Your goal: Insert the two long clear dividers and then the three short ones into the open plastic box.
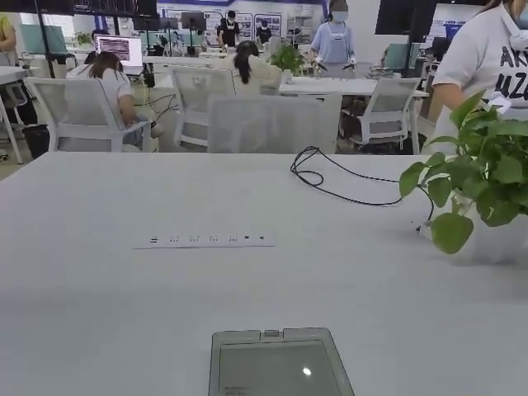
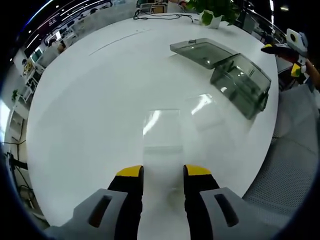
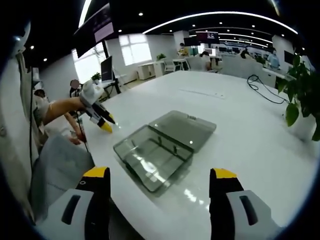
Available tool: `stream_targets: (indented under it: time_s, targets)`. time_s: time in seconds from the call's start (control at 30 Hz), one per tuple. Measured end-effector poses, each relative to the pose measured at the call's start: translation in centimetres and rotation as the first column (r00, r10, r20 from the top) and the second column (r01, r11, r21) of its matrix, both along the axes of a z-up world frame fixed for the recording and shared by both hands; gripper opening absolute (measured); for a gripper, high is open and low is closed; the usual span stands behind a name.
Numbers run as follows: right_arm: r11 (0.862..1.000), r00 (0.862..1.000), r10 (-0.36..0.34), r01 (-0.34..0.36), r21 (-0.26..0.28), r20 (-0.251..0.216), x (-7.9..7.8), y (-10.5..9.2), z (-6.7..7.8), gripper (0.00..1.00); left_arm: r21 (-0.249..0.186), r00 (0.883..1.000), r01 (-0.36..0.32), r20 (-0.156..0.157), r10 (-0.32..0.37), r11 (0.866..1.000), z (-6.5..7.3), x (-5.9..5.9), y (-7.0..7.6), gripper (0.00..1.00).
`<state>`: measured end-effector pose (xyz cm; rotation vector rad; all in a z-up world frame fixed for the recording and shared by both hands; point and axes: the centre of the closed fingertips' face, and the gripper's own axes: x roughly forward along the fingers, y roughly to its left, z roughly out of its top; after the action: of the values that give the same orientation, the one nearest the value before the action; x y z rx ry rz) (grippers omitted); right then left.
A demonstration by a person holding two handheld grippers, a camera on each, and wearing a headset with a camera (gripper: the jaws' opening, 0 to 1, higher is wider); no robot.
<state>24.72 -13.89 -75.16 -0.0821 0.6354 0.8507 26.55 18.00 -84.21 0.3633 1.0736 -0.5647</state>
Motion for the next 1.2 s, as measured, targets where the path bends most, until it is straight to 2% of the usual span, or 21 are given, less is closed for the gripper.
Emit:
stream_targets:
  time_s: [0.23,0.57,0.83,1.07,1.2]
  targets:
    - [1.0,1.0,-0.009,0.009,0.022,-0.005,-0.1,0.5,0.3,0.77,0.0,1.0,-0.004,0.017,0.004,1.0,0.1,-0.1,-0.3,0.3]
    - [0.997,1.0,-0.028,0.029,0.073,-0.011,0.0,1.6,0.7,0.7,-0.039,0.995,-0.047,0.086,0.051,0.998,1.3,0.1,-1.7,0.3]
    - [0.993,0.999,-0.036,0.04,0.115,-0.033,-0.3,2.6,1.0,0.65,-0.051,0.992,-0.068,0.107,0.074,0.996,1.6,-0.2,-2.4,0.3]
    - [0.987,0.997,-0.053,0.061,0.148,-0.054,-0.3,3.3,1.2,0.62,-0.081,0.991,-0.034,0.126,0.044,0.996,3.0,-0.5,-4.3,0.3]
    - [0.977,0.993,-0.073,0.089,0.192,-0.09,-0.3,4.0,1.3,0.61,-0.096,0.988,-0.031,0.151,0.045,0.995,3.9,-0.5,-5.2,0.3]
